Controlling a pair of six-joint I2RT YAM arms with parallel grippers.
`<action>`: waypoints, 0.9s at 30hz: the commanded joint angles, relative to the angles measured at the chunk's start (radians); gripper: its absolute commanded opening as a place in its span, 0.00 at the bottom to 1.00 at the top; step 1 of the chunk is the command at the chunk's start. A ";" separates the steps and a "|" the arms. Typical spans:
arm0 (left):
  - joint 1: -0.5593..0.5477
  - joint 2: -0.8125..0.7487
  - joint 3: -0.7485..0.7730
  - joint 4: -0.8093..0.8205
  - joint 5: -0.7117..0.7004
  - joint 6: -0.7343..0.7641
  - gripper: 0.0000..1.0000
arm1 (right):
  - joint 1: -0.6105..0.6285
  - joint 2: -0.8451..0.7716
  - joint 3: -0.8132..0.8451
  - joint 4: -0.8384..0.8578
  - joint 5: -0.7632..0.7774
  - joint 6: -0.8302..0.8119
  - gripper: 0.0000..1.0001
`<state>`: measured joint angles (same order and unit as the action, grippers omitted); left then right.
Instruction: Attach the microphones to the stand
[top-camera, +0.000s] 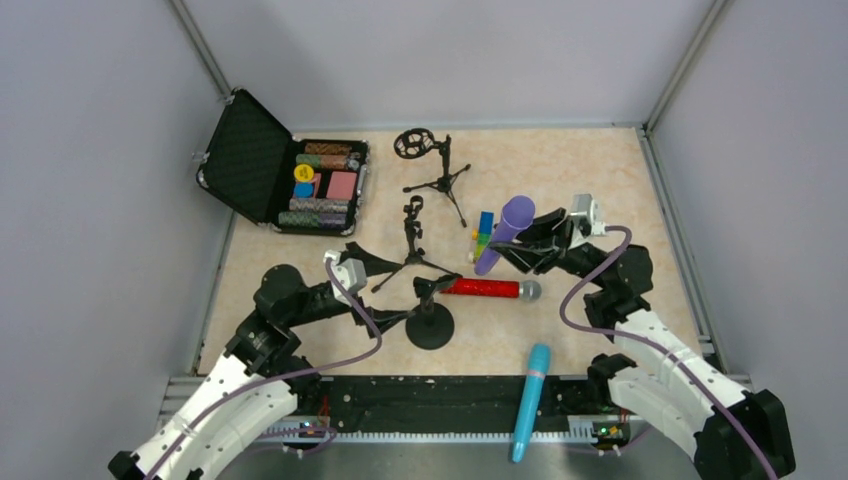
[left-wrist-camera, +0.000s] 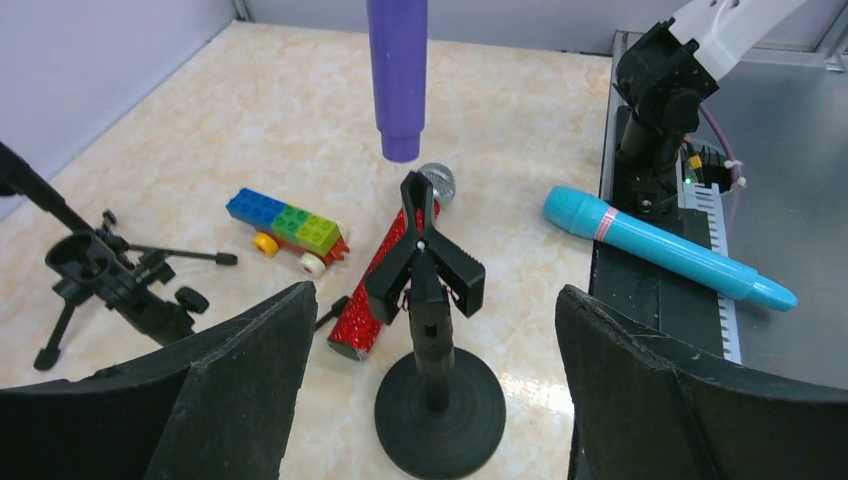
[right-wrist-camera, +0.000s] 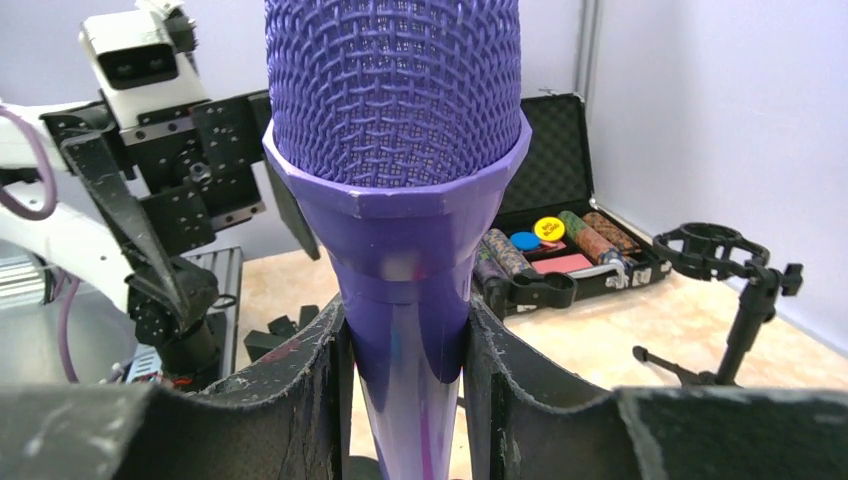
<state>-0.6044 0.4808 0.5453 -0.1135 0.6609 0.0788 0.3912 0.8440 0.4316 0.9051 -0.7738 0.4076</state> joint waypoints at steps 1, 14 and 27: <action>0.001 0.041 0.004 0.155 0.069 0.035 0.93 | 0.044 -0.002 0.010 0.111 -0.040 -0.008 0.00; -0.020 0.205 0.040 0.248 0.118 0.000 0.91 | 0.145 0.035 0.019 0.068 -0.006 -0.092 0.00; -0.075 0.313 0.036 0.265 0.053 0.026 0.88 | 0.162 0.055 0.009 0.079 0.010 -0.100 0.00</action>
<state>-0.6647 0.7837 0.5533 0.0956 0.7391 0.0853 0.5369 0.8936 0.4316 0.9348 -0.7750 0.3317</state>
